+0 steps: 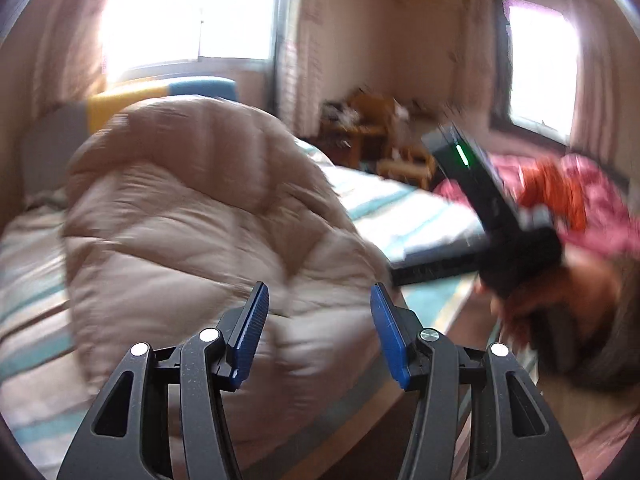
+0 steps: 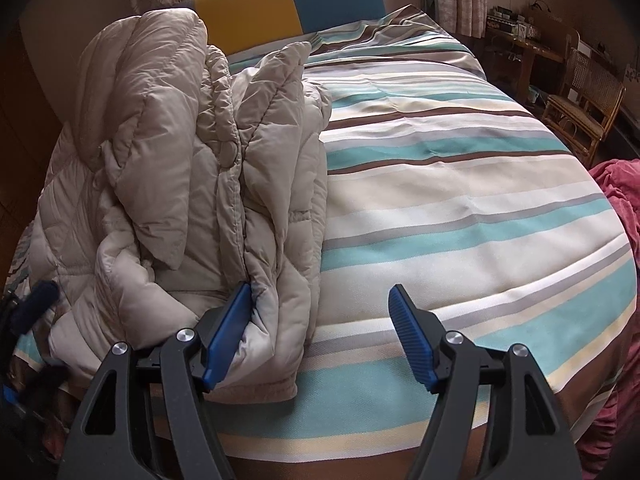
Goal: Fold large clothes
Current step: 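Lay the folded jacket down with the left tool and open it, then close both tools on the edge of the folded beige jacket bundle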
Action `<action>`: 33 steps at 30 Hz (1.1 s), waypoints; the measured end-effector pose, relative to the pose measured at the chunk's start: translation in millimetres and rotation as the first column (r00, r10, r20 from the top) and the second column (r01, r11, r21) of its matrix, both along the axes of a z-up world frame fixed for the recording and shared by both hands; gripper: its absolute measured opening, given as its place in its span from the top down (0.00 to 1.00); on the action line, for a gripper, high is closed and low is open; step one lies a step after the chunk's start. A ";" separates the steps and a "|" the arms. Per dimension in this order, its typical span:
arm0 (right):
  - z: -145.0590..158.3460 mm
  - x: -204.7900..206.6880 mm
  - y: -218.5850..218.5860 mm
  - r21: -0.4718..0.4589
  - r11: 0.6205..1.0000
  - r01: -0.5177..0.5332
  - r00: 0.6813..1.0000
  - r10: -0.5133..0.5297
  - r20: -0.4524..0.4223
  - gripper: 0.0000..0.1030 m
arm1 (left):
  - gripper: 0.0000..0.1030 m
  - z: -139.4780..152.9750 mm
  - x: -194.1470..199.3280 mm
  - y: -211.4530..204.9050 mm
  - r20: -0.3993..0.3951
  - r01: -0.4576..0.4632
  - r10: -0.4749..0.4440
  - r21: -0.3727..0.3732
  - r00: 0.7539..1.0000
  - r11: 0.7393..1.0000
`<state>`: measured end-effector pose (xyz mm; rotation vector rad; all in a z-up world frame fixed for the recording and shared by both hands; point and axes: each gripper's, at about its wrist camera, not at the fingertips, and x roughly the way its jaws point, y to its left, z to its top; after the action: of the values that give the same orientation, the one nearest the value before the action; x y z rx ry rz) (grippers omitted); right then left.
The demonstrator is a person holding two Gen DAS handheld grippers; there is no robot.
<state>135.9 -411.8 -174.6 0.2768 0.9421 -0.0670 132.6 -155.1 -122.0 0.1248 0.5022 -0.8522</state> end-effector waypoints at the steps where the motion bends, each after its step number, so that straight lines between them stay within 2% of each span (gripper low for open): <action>1: 0.3 -0.4 0.4 -0.003 1.000 0.001 1.000 -0.001 0.000 0.33 | 0.49 5.3 4.5 9.9 0.007 -0.048 0.048 -0.026 0.999 0.999; 3: 1.7 -1.9 1.0 -0.021 1.000 0.007 1.000 -0.007 0.000 0.33 | 0.49 13.4 14.5 26.2 0.019 -0.149 0.150 -0.053 0.988 0.987; 5: 5.6 -5.2 0.4 -0.037 0.999 0.015 1.000 -0.015 0.001 0.33 | 0.49 20.2 31.4 46.9 0.020 -0.278 0.280 -0.079 0.960 0.957; 7: 12.8 -9.5 0.4 -0.042 0.999 0.011 0.999 -0.009 0.030 0.33 | 0.49 23.3 50.3 65.3 0.020 -0.408 0.410 -0.076 0.912 0.910; 10: 31.3 -15.7 2.1 -0.069 0.998 0.005 0.995 0.001 0.095 0.33 | 0.49 18.2 90.3 97.1 -0.012 -0.602 0.602 -0.053 0.798 0.797; 11: 38.7 -16.8 1.6 -0.067 0.998 0.010 0.993 -0.002 0.119 0.34 | 0.49 16.3 100.0 103.3 -0.030 -0.638 0.637 -0.047 0.770 0.769; 12: 46.4 -17.5 0.6 -0.057 0.998 0.016 0.989 -0.008 0.145 0.34 | 0.49 12.1 111.2 109.4 -0.064 -0.664 0.661 -0.042 0.747 0.746; 14: 61.6 -17.8 -0.1 -0.039 0.999 0.027 0.980 -0.019 0.200 0.36 | 0.49 0.5 132.0 115.9 -0.133 -0.687 0.679 -0.031 0.723 0.726; 16: 77.4 -14.2 2.7 -0.042 0.999 0.029 0.968 -0.018 0.252 0.39 | 0.49 -10.4 144.9 105.8 -0.170 -0.661 0.651 -0.002 0.740 0.750; 19: 100.8 4.2 14.5 -0.046 0.999 -0.015 0.947 0.029 0.319 0.42 | 0.49 -13.2 146.6 79.2 -0.141 -0.629 0.625 0.018 0.768 0.777; 22: 116.5 35.2 35.0 -0.071 0.994 -0.080 0.937 0.100 0.336 0.45 | 0.49 -8.2 149.5 55.3 -0.117 -0.608 0.608 0.041 0.785 0.793; 24: 122.3 60.4 46.5 -0.080 0.990 -0.116 0.930 0.137 0.341 0.46 | 0.49 -3.2 153.4 36.2 -0.103 -0.587 0.593 0.083 0.799 0.805; 27: 121.4 100.3 55.0 -0.115 0.984 -0.136 0.932 0.166 0.323 0.47 | 0.49 3.4 164.1 14.4 -0.082 -0.570 0.588 0.170 0.805 0.804; 30: 107.5 135.6 49.9 -0.153 0.982 -0.113 0.947 0.153 0.282 0.49 | 0.49 11.4 178.6 -3.0 -0.063 -0.569 0.601 0.255 0.797 0.782; 33: 87.0 151.9 36.1 -0.146 0.986 -0.084 0.964 0.117 0.237 0.53 | 0.49 17.5 196.3 -19.0 -0.062 -0.557 0.604 0.322 0.795 0.766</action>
<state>287.9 -375.8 -87.6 0.1081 0.7010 -0.0021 328.9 -174.1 -104.5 0.1554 0.7698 -0.1648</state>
